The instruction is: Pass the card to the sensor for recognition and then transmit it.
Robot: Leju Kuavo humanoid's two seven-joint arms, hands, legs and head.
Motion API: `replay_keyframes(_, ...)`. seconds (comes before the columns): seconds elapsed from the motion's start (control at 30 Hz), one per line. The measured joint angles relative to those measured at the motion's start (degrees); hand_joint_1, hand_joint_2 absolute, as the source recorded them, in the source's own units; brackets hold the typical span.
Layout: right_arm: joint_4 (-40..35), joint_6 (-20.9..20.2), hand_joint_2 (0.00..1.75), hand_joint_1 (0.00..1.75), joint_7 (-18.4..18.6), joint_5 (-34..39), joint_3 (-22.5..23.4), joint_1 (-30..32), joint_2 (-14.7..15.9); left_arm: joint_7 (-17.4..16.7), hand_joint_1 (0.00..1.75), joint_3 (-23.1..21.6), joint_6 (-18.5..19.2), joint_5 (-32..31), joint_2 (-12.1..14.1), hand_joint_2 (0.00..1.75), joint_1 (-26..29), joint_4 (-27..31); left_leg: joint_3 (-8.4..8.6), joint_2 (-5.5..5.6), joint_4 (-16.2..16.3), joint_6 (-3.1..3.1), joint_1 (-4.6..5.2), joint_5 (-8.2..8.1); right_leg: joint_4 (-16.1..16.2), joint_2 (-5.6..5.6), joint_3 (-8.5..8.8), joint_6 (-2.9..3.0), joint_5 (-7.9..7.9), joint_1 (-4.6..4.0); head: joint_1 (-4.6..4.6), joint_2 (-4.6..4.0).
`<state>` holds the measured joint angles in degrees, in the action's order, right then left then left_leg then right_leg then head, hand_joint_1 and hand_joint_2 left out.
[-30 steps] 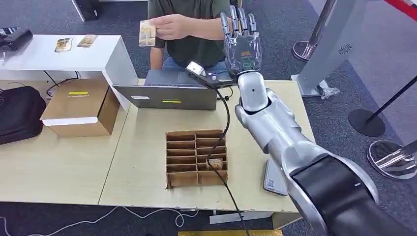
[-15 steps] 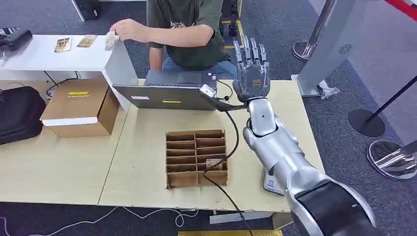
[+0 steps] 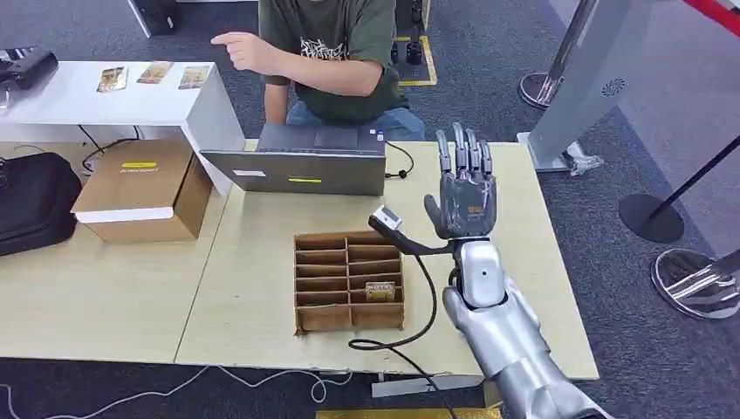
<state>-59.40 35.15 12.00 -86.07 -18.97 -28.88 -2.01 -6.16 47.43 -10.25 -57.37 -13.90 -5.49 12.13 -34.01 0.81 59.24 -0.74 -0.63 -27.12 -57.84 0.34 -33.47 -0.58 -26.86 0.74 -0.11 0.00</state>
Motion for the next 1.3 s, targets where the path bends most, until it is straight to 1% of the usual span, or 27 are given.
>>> replay_keyframes(0.2,-9.90,-1.91,1.75,0.00,1.42,-0.11,0.83,7.88,2.34,0.20,0.00,0.20,0.17,0.13,0.13,1.75,0.54,0.00,-0.04,0.01,0.00,0.02,0.00,-0.02,0.01,-0.02,0.00,-0.01,0.00,0.01,0.00,-0.02)
replay_keyframes(0.4,-16.41,-2.54,1.75,0.00,5.21,-0.13,0.98,13.41,5.14,0.57,0.00,0.26,0.26,0.20,0.26,1.75,0.70,0.00,-0.04,0.00,0.00,0.03,0.01,-0.02,0.02,-0.01,0.00,-0.01,0.00,0.01,0.00,0.00)
replay_keyframes(0.63,-16.99,-2.67,1.75,0.00,5.76,-0.13,0.98,13.87,5.44,0.61,0.00,0.26,0.28,0.22,0.28,1.75,0.71,0.00,-0.04,0.00,0.00,0.03,0.01,-0.02,0.02,-0.02,0.00,-0.01,0.00,0.01,0.00,0.00)
replay_keyframes(0.67,-20.64,-3.22,1.75,0.00,8.43,-0.13,0.90,16.57,7.23,0.72,0.00,0.31,0.31,0.24,0.29,1.75,0.74,0.00,-0.05,0.00,0.00,0.03,0.01,-0.03,0.02,-0.01,-0.01,-0.01,0.00,0.01,0.00,0.00)
replay_keyframes(0.7,-24.82,-4.20,1.75,0.00,13.14,-0.13,-0.15,19.50,9.75,0.81,0.00,0.35,0.28,0.22,0.31,1.75,0.80,0.00,-0.06,0.01,0.00,0.04,0.01,-0.03,0.02,-0.03,-0.03,-0.02,-0.01,0.01,0.00,-0.02)
replay_keyframes(0.73,-26.91,-4.57,1.75,0.00,15.36,-0.13,-0.65,20.85,11.04,0.92,0.00,0.37,0.22,0.33,0.31,1.75,0.94,0.00,-0.06,0.00,0.00,0.07,0.01,-0.05,0.03,-0.02,-0.02,-0.02,-0.01,0.01,0.00,0.00)
replay_keyframes(0.87,-31.51,-5.86,1.75,0.00,19.87,-0.13,-1.33,24.67,13.31,1.18,0.00,0.77,0.20,1.00,0.31,1.75,1.17,0.00,-0.08,0.00,0.00,0.11,0.01,-0.08,0.03,-0.03,-0.03,-0.03,-0.03,0.01,0.02,-0.02)
replay_keyframes(0.93,-33.75,-6.88,1.75,0.00,21.13,-0.15,-1.40,26.74,14.14,1.18,0.00,1.12,0.20,1.16,0.31,1.75,1.22,0.00,-0.08,0.00,0.00,0.12,0.01,-0.10,0.03,-0.03,-0.03,-0.04,-0.03,0.01,0.00,0.00)
replay_keyframes(1.1,-39.23,-10.91,1.75,0.00,24.99,-0.15,-1.77,30.86,16.37,1.18,0.00,1.75,0.15,1.86,0.31,1.75,1.34,0.00,-0.08,-0.01,0.00,0.15,0.01,-0.12,0.04,-0.02,-0.03,-0.04,-0.04,0.01,0.00,-0.02)
replay_keyframes(1.13,-40.21,-12.23,1.75,0.00,26.12,-0.15,-2.14,31.25,17.12,1.18,0.00,1.90,0.15,2.05,0.28,1.75,1.34,0.00,-0.08,-0.01,0.00,0.15,0.01,-0.12,0.04,-0.02,-0.03,-0.05,-0.04,0.01,0.00,-0.02)
replay_keyframes(1.2,-41.82,-14.70,1.75,0.00,26.88,-0.15,-3.32,31.53,18.66,1.18,0.00,2.23,0.17,2.31,0.28,1.75,1.36,0.00,-0.08,-0.03,0.00,0.15,0.01,-0.12,0.04,-0.01,-0.03,-0.05,-0.04,0.01,0.02,0.00)
replay_keyframes(1.3,-44.16,-22.33,1.75,0.00,26.93,-0.15,-5.58,31.88,20.18,1.18,0.00,3.06,0.26,3.15,0.28,1.75,1.37,0.00,-0.07,-0.03,0.00,0.15,0.01,-0.12,0.04,-0.01,-0.02,-0.05,-0.04,0.01,0.00,0.00)
